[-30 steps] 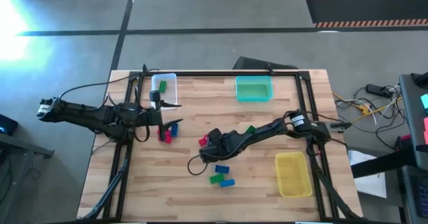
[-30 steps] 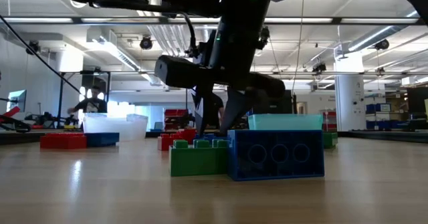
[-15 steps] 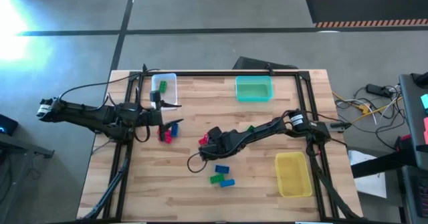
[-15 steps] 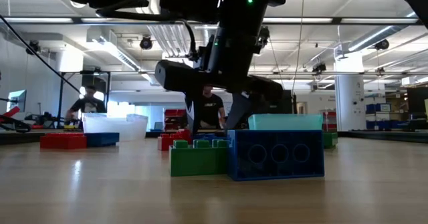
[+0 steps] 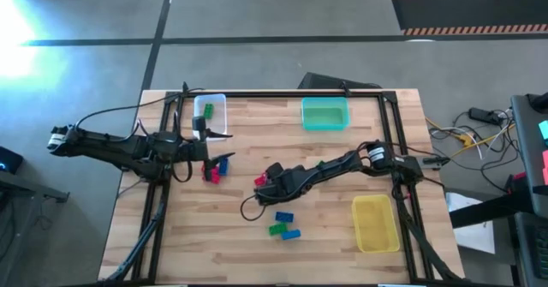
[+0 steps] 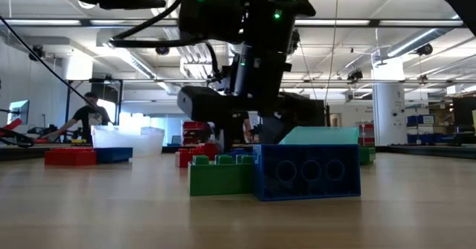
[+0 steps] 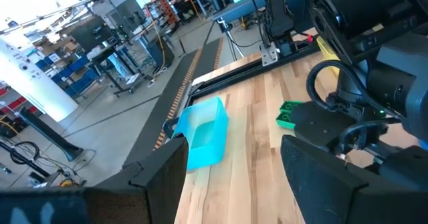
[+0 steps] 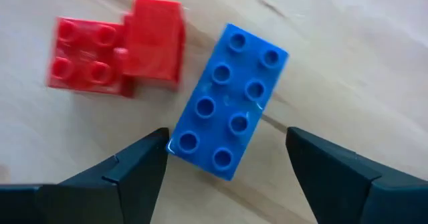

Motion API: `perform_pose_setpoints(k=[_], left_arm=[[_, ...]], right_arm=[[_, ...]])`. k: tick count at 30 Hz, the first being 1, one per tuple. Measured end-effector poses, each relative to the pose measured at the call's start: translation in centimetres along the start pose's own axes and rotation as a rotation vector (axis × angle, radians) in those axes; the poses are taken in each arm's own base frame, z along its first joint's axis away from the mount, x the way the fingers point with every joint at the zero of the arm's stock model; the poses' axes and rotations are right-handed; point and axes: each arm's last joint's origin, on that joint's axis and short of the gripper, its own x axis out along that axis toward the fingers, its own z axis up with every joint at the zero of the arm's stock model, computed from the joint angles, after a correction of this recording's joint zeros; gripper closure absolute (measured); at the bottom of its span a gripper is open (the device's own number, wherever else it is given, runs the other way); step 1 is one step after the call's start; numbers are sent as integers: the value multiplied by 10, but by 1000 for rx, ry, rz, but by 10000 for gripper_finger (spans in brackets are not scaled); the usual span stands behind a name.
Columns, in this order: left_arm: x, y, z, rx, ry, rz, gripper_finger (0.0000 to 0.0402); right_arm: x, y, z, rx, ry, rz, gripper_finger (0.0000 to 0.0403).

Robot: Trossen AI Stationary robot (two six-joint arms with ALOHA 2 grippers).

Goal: Sort & place blocks by color
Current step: Put the blue game piece into the yellow bin

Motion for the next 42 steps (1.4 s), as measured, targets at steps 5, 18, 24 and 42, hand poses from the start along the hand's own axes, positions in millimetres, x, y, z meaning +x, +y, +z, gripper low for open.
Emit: perform_pose_setpoints(k=[5, 18, 24, 42], left_arm=[[1, 0, 0, 2, 5, -2, 178], [1, -1, -1, 3, 7, -3, 178], [2, -1, -1, 4, 9, -4, 178], [2, -1, -1, 4, 10, -5, 178]], right_arm=[[-2, -11, 0, -46, 41, -87, 149], [0, -15, 3, -90, 49, -115, 317], [0, -15, 2, -104, 49, -113, 389], [-62, -36, 19, -669, 173, 37, 244]])
